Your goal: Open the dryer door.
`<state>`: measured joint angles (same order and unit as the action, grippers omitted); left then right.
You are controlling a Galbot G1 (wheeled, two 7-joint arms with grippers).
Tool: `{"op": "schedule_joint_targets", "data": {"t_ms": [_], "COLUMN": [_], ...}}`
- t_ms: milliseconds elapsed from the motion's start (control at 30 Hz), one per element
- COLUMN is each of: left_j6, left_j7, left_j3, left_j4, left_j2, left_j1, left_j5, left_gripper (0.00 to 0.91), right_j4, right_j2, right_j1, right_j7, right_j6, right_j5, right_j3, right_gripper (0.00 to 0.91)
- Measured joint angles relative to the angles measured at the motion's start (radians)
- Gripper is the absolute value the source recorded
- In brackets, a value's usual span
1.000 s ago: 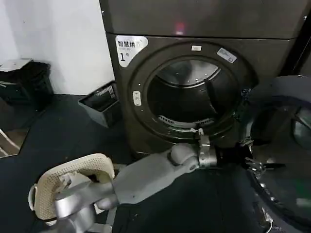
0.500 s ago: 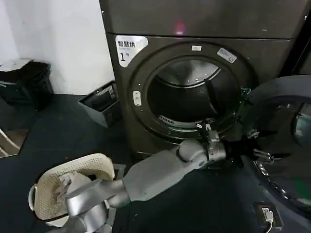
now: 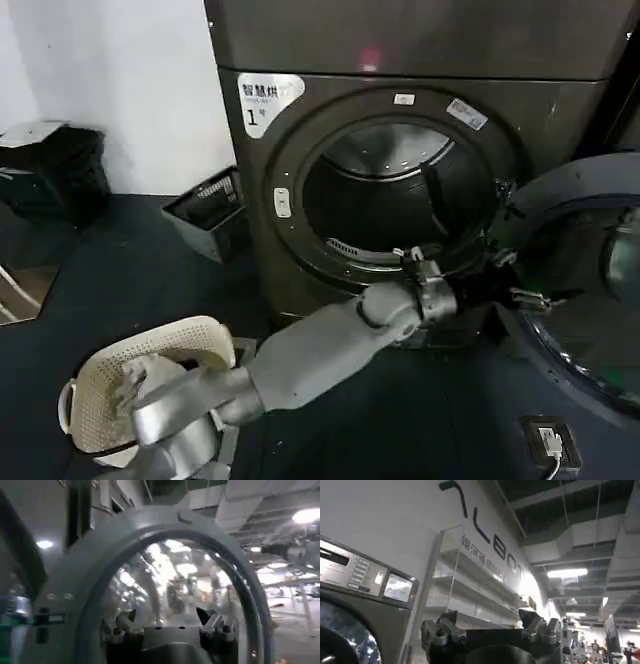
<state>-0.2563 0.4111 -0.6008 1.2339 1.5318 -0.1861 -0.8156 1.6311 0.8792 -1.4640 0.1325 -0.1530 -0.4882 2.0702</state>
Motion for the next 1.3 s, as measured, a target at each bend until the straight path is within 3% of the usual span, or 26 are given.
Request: {"op": "schedule_joint_targets", "data": {"t_ms": [533,900,1300], "left_j6": [-0.053,-0.086,0.049], "left_j7": [-0.202,-0.199,-0.179], "left_j3": [-0.039,-0.029,0.074], "left_j4": [0.258,0.432,0.569], "left_j2": [-0.337,-0.593,-0.947], "left_j1": [-0.031,-0.073,-0.212], "left_j5": [-0.063,-0.135,-0.087], "left_gripper": [0.907,0.907,0.907], "right_j4": [0.014,0.036,0.044], "right_j2": [-0.033,-0.033,-0.032], "right_j1": [-0.011,-0.016,0.002], "right_j7": [-0.042,-0.064,-0.07], "right_j6": [-0.002,-0.028,-0.036], "right_j5": [0.005,0.052,0.061], "right_j3": [0.039,0.068,0.071], "right_gripper": [0.907,0.907,0.907]}}
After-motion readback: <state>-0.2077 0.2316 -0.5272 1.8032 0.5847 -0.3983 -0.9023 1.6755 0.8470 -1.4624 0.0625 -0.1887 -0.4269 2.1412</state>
